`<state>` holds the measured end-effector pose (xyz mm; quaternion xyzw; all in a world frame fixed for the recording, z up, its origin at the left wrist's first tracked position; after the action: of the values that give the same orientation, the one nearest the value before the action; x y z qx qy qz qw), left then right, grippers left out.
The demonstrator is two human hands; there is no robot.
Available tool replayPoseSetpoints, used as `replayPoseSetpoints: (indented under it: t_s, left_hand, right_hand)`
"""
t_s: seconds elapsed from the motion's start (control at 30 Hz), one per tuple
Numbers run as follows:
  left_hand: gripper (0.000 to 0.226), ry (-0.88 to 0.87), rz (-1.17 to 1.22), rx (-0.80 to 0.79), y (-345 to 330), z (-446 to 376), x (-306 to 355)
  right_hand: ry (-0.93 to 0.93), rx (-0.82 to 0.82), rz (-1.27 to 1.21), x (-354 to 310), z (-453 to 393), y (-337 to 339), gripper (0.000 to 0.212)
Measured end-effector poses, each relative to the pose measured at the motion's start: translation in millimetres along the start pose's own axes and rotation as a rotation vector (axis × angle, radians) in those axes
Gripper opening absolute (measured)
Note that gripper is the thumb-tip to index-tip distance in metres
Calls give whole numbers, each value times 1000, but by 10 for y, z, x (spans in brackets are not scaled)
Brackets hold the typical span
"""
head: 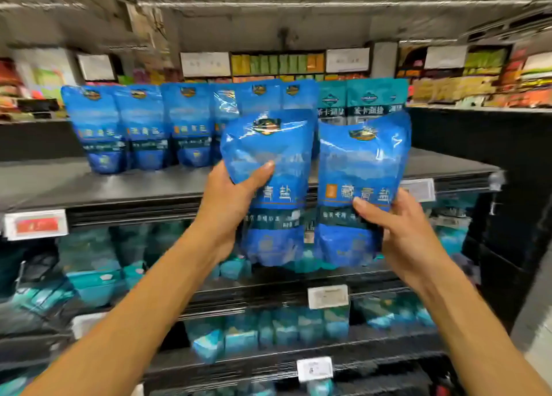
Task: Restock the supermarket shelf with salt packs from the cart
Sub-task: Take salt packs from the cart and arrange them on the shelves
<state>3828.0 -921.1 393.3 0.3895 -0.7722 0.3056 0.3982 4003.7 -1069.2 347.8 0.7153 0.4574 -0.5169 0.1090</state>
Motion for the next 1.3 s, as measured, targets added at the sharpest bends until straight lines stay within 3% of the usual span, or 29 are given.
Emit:
replayPoseSetpoints:
  t_s: [0.17,0.3,0.6,0.83,0.93,1.03,1.3]
  left_hand:
    - [23,-22,-3,175,747,-497,481]
    - [26,-56,-59,220,1503,-998,692]
    - [36,22,-92,296,2978,-1940,355]
    - [39,93,-77,294,3165,-2286,-15]
    - [43,96,-367,179,3303,-2294,-77]
    - [43,147,-547,78,3436,-2268,-174]
    - [49,138,-852,156,3528,-2375,-239]
  right_hand:
    - [-7,-122,-46,-123,-420,-1028,50]
    - [-61,-165,-70,-3,-800,-1925,32]
    - [-211,-102,76,1058,-1582,-3404,36]
    - [-173,-137,250,1468,-2010,-3787,34]
    - [-82,-274,526,1471,-2074,-3692,52]
    - [-52,-295,788,1457,-2077,-3606,65]
    - [-20,-234,941,1524,-2072,-3752,71]
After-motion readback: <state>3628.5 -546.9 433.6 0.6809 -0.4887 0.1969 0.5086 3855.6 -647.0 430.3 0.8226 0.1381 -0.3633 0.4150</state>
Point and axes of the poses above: each hand's wrist, its own z-axis away from the middle knuckle, its own y-axis out of the back of the hand, x = y × z, the point moved 1 cm from there along -z, towards the middle knuckle, and after that the axes turned 7 degrees about x, right-handed, at the moved point
